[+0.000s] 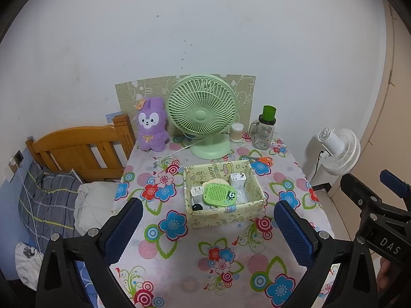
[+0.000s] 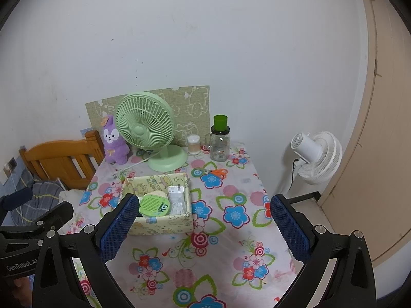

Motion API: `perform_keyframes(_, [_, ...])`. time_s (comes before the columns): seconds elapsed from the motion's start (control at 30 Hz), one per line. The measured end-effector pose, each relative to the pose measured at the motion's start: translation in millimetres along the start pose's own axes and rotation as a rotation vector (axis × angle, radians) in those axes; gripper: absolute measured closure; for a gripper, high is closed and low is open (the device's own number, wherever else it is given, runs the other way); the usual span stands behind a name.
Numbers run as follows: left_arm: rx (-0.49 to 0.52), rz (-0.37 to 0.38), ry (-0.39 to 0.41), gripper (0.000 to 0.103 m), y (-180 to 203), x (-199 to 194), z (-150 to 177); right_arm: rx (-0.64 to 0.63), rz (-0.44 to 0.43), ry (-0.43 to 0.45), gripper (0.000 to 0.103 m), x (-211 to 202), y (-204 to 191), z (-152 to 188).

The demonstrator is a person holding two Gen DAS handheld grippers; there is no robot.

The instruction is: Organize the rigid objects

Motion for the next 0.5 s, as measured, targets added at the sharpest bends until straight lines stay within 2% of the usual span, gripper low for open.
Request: perform_keyframes(0.5, [-0.003,0.013,-0.009,0.0,-1.1,3.2,2.3,0.004,0.001,-0.002,0.0,1.1,-5.5,-0.6])
Point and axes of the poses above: each gripper's, at about its wrist camera, not at the fingertips, and x roughly the way its jaws point, y to its right, z to its underside, the point moved 7 cm from there along x, roughly the way its jaws point, and after that the axes turned 1 degree about -y, right-handed, at the moved point
